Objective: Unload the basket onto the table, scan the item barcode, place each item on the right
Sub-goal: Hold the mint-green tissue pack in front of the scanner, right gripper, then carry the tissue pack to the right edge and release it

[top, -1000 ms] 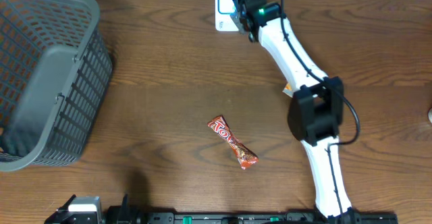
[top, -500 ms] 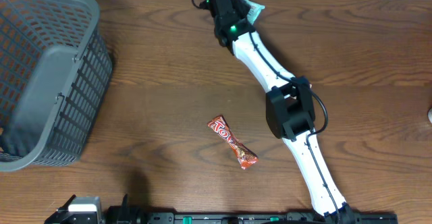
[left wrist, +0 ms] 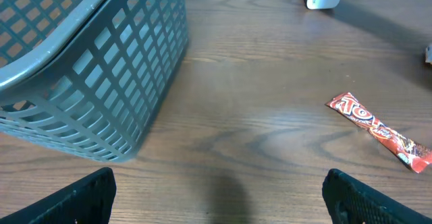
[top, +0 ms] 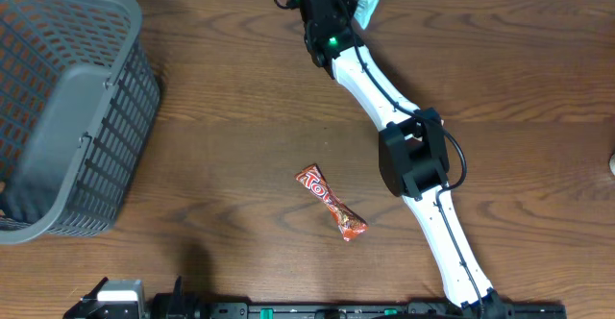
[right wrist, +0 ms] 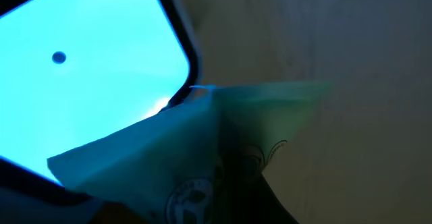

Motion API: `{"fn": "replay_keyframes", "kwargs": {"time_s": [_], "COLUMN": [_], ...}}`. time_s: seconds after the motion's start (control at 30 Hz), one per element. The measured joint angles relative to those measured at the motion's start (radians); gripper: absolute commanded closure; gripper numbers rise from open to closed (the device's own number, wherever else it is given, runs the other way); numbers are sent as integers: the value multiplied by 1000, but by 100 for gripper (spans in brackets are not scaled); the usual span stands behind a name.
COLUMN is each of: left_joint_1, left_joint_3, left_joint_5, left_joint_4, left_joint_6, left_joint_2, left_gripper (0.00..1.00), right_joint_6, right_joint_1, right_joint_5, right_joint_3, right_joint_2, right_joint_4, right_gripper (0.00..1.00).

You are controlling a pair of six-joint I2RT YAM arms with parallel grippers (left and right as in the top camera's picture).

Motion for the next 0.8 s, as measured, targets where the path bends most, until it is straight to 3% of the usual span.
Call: {"fn": "replay_keyframes", "kwargs": {"time_s": [0.13,0.33,0.6,0.8], "left_joint_1": [0,0,0,0], "left_joint_3": [0,0,0,0], "left_joint_5": [0,0,0,0], "left_joint_4": [0,0,0,0], "left_joint_6": [0,0,0,0], "left_joint_2": [0,0,0,0], "left_gripper": [2,2,2,2], "right_joint_6": [37,205,724,988], "right_joint_1": [1,-13,-185,-461], "right_joint_5": [30,84,97,-44], "right_joint_3": [0,-2,19,-29], "right_joint_2": [-3,-117,-372,-364], "right_joint_4": [-145,-502,-1087,-1191], "right_gripper": [99,99,99,99]}}
